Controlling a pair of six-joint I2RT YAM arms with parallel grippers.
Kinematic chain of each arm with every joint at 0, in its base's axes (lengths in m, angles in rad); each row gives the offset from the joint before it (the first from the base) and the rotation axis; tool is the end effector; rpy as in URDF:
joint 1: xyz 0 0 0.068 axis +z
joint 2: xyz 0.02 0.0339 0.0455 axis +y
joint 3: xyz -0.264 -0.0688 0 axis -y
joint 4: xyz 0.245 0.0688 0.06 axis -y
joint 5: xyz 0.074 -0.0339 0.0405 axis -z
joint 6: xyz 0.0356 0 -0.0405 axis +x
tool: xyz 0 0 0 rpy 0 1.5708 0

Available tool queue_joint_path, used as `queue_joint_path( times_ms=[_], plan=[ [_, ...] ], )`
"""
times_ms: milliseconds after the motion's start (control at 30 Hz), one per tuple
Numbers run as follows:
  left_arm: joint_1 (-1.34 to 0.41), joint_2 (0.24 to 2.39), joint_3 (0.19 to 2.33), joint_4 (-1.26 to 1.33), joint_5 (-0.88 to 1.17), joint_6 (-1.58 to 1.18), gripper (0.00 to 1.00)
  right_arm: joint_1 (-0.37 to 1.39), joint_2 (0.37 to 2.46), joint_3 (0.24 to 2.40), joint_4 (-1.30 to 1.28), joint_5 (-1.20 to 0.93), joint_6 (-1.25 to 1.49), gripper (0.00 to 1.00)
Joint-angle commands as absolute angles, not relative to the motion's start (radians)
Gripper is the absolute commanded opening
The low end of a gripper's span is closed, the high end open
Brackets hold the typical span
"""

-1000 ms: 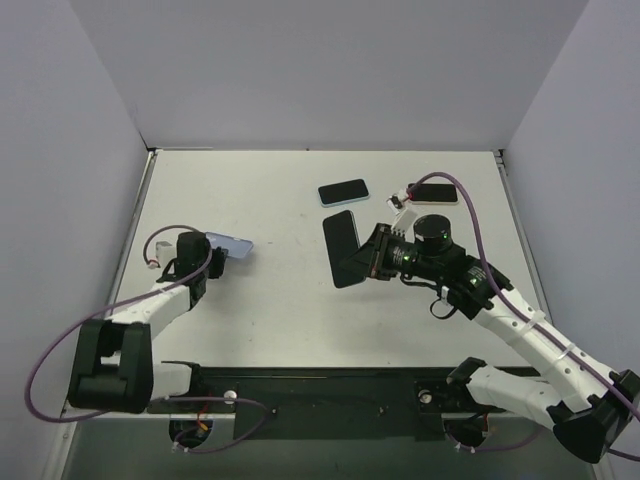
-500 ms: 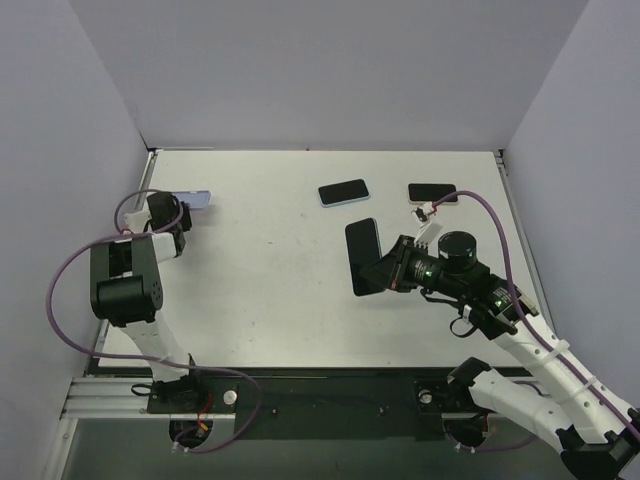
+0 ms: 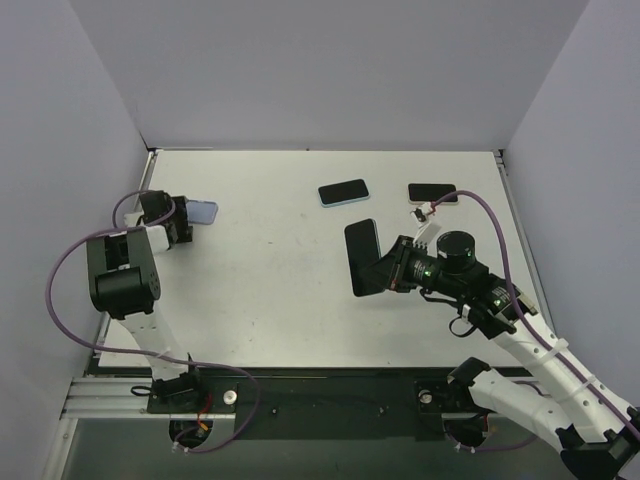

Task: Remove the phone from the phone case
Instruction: Place the phone case at the center of the board, then place the phone at the center of the board.

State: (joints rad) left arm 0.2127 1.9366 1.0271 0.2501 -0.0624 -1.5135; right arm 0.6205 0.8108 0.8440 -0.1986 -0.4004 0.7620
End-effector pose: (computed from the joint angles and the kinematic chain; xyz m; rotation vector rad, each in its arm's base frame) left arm 0.3894 0.0864 0.1364 -1.7751 1.4723 -0.6270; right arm 0.1435 0.1196 0.3554 -0.1914 1.9180 1.3226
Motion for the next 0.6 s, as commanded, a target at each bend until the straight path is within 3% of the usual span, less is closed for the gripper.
queue_joint_path(
  times_ms=[0,233,467,567],
  plan=[
    [0.224,1.806,1.066,-0.16,-0.02,-1.43,0.88,0.612,0.844,0.861,-0.118,-0.425,0.769,0.0],
    [0.178,1.611,0.856,-0.092,0.162,-1.428,0.89,0.611,0.905,0.887,-0.087,-0.456,0.761,0.0],
    [-0.174,1.601,0.769,0.426,0.611,-1.244,0.89,0.604,0.948,0.887,-0.098,-0.468,0.727,0.0],
    [-0.308,1.507,0.691,0.594,0.597,-1.159,0.88,0.597,0.946,0.884,-0.11,-0.466,0.713,0.0]
  ],
)
